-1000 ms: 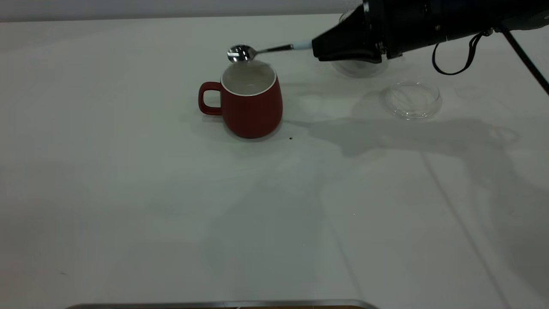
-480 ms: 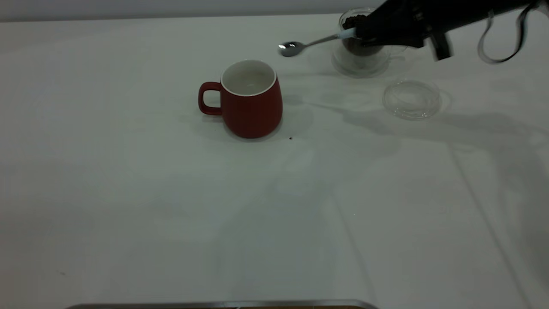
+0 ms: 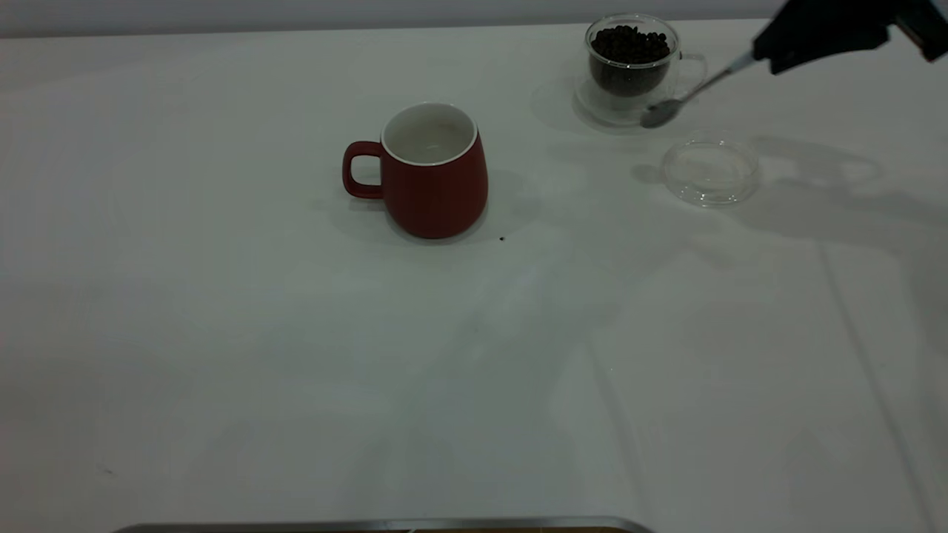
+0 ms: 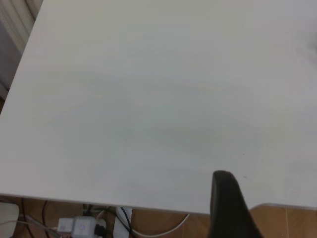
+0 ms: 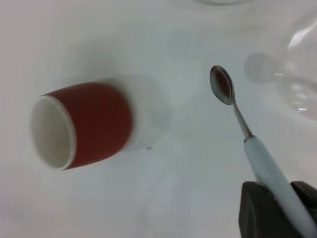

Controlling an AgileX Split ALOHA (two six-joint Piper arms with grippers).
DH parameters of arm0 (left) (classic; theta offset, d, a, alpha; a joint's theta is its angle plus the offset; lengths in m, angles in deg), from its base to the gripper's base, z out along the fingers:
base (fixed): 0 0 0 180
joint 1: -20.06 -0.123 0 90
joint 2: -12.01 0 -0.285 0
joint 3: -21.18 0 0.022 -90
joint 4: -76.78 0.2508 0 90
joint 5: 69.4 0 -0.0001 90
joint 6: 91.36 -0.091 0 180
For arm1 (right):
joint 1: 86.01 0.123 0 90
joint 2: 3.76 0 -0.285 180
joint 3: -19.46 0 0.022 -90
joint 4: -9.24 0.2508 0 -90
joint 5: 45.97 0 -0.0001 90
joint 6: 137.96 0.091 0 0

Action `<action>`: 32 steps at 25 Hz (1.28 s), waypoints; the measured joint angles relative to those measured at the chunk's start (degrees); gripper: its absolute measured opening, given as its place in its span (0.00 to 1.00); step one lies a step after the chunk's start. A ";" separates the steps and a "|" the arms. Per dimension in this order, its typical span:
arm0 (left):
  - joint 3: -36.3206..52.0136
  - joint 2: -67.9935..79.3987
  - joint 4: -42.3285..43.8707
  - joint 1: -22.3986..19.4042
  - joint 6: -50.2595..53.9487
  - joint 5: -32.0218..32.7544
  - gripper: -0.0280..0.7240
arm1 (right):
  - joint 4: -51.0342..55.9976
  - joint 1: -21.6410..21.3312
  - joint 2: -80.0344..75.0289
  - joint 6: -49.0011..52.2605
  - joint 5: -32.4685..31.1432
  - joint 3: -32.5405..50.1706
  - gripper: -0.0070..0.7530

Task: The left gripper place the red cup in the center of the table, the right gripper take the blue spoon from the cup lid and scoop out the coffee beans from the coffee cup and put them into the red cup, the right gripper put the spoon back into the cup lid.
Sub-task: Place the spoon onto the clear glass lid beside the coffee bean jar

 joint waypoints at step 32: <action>0.00 0.00 0.00 0.00 -0.09 0.00 0.68 | 5.60 -2.61 -7.51 -5.36 9.04 0.00 0.16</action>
